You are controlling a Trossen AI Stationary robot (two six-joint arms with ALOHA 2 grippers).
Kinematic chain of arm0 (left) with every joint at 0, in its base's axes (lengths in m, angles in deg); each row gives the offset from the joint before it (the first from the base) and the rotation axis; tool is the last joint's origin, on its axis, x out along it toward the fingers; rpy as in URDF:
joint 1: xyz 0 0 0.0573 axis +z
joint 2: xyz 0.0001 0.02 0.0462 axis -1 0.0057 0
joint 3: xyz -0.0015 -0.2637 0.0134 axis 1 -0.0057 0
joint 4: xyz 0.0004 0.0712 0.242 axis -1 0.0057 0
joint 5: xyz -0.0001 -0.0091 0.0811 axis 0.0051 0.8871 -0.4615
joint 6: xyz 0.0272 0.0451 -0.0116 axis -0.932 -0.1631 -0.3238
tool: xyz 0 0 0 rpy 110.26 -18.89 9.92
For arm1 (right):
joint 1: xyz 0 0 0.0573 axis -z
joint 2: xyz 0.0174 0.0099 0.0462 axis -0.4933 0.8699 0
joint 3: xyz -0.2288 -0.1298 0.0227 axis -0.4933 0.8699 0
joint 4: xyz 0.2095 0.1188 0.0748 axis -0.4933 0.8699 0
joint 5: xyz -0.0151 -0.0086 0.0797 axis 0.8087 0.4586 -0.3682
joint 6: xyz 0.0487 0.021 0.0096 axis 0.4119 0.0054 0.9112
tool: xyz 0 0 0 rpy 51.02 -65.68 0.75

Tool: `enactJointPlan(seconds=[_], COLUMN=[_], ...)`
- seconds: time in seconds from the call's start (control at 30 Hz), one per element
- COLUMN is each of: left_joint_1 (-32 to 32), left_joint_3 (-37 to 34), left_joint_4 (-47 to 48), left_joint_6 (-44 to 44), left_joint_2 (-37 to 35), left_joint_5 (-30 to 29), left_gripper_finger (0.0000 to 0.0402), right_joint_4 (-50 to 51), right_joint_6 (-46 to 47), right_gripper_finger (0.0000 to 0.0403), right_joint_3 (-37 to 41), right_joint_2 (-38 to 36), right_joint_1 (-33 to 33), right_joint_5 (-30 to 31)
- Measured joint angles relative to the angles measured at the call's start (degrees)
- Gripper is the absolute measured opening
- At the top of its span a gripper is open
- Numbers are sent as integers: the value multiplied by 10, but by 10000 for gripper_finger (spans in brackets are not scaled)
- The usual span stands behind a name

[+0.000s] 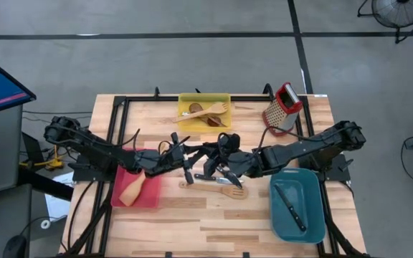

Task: Pick & Place Kitchen Items
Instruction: Put the black knife into the blue bin

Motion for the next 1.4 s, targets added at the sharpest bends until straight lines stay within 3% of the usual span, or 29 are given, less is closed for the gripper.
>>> enactJointPlan(seconds=[0.27,0.53,0.8,0.9,1.13,1.4], left_joint_1=[-1,-9,-17,-18,-26,-26], left_joint_3=[0,0,0,0,0,0], left_joint_4=[7,23,75,105,117,117], left_joint_6=[5,6,59,80,88,94], left_joint_2=[-1,-2,-2,-2,-2,-3], left_joint_5=[19,49,53,53,50,50], left_gripper_finger=[86,192,271,279,274,261], right_joint_4=[3,27,161,266,581,763], right_joint_6=[-1,-7,42,94,323,462], right_gripper_finger=[50,50,50,50,50,50], right_joint_3=[1,2,2,1,1,1], right_joint_2=[0,-9,-72,-120,-242,-301], right_joint_1=[-1,-7,-18,-27,-62,-111], right_joint_5=[7,15,41,7,-103,-247])
